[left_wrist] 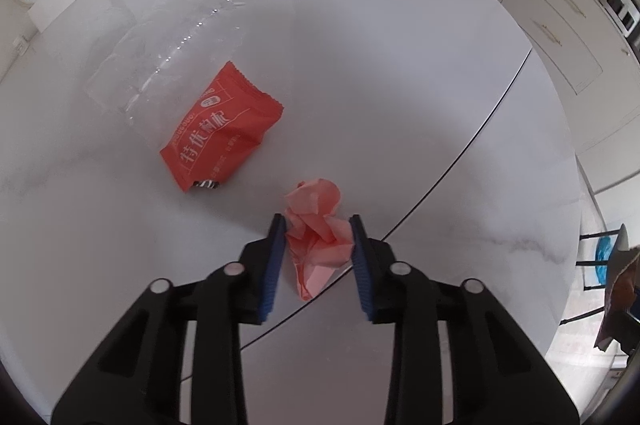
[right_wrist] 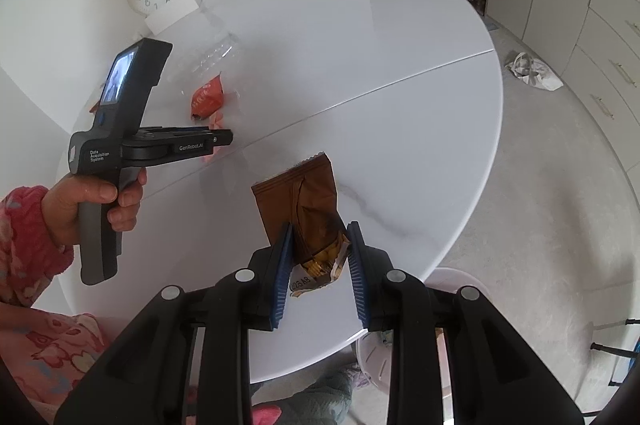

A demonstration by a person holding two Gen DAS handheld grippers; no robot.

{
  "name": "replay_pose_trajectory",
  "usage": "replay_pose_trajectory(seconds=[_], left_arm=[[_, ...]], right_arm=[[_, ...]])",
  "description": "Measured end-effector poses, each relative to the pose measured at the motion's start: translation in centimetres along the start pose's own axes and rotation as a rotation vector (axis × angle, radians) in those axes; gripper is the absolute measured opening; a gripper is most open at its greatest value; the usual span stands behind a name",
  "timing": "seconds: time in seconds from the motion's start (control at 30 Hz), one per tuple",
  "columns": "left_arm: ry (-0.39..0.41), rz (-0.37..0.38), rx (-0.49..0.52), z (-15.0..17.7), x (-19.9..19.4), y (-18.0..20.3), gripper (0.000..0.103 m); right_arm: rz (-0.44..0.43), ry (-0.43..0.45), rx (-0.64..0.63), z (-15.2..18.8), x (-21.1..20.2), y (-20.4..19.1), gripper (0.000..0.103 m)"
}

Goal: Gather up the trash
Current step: 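Drop the brown bag into the wastebasket with the right tool while the left tool drops the pink paper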

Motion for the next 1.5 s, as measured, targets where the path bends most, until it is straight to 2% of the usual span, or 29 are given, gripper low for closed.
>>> replay_pose_trajectory(seconds=[0.17, 0.3, 0.4, 0.57, 0.67, 0.77, 1.13, 1.27, 1.5], left_arm=[[0.032, 0.0, 0.034, 0.5, -2.8, 1.7, 0.026], [0.068, 0.046, 0.078, 1.8, -6.7, 4.3, 0.026], [0.102, 0.09, 0.156, 3.9, -10.9, 8.0, 0.026], [0.124, 0.15, 0.295, 7.2, -14.7, 13.8, 0.026], [0.111, 0.195, 0.361, 8.6, -15.1, 17.3, 0.026], [0.103, 0.201, 0.411, 10.4, -15.2, 19.8, 0.026], [0.057, 0.234, 0.485, 13.0, -13.6, 26.7, 0.026], [0.049, 0.234, 0.495, 13.8, -13.4, 28.2, 0.026], [0.032, 0.198, 0.508, 14.7, -12.4, 29.1, 0.027]], right_arm=[[-0.001, 0.027, 0.035, 0.6, -1.5, 0.5, 0.028], [-0.024, 0.063, 0.107, 1.6, -3.6, 1.2, 0.028], [-0.036, 0.104, 0.15, 2.8, -5.5, 2.0, 0.028], [-0.015, 0.168, 0.197, 5.6, -8.8, 3.7, 0.028], [0.017, 0.185, 0.238, 7.6, -10.2, 5.3, 0.028], [0.044, 0.194, 0.283, 9.6, -11.3, 7.0, 0.028], [0.118, 0.191, 0.38, 15.8, -13.6, 12.3, 0.029], [0.116, 0.141, 0.379, 16.8, -11.2, 13.8, 0.03], [0.045, -0.062, 0.4, 17.9, 0.7, 16.6, 0.029]])
Point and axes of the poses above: each gripper's, at about its wrist camera, not at the fingertips, and x roughly the way its jaws point, y to its right, z to its underside, the point moved 7 cm from there along x, roughly the way its jaws point, and after that the axes turned 7 degrees about -y, right-handed, at the moved point
